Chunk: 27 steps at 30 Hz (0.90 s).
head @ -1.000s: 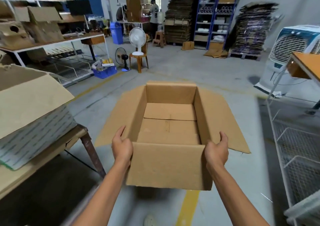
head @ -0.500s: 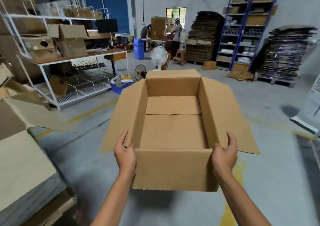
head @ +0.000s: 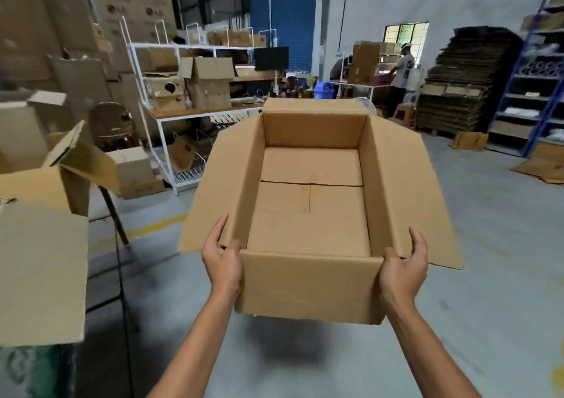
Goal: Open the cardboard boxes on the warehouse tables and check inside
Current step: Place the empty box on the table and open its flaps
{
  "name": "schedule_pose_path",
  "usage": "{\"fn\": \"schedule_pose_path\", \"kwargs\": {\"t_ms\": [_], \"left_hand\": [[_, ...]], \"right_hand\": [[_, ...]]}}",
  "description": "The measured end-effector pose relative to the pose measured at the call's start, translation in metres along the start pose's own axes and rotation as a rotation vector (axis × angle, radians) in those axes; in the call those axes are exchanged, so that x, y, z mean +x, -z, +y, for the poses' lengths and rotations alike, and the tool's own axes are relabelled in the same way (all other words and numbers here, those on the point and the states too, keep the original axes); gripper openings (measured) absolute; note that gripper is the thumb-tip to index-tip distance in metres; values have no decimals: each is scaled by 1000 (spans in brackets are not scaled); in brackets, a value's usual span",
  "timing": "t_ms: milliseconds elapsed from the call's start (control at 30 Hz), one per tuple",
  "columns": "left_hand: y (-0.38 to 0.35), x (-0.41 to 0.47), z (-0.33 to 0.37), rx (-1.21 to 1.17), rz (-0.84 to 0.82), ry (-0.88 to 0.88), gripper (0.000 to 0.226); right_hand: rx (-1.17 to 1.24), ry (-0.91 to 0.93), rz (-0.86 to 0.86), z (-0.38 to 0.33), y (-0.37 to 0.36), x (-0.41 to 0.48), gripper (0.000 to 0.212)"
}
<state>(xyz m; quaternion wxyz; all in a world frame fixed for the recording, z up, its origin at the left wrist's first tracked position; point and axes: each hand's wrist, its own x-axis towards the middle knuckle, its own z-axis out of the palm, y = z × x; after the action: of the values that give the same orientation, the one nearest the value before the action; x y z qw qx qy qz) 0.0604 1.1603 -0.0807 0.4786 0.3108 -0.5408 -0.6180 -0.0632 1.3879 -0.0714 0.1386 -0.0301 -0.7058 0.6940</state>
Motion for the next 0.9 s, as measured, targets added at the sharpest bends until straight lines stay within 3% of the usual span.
{"fn": "schedule_pose_path", "kwargs": {"t_ms": [333, 633, 900], "left_hand": [[-73, 146, 18, 62, 269, -155, 65], [-52, 270, 33, 187, 516, -380, 66], [-22, 417, 55, 144, 671, -531, 65]], "right_hand": [[185, 104, -269, -20, -194, 147, 63], [389, 147, -477, -37, -382, 166, 65], [558, 150, -607, -76, -577, 159, 67]]}}
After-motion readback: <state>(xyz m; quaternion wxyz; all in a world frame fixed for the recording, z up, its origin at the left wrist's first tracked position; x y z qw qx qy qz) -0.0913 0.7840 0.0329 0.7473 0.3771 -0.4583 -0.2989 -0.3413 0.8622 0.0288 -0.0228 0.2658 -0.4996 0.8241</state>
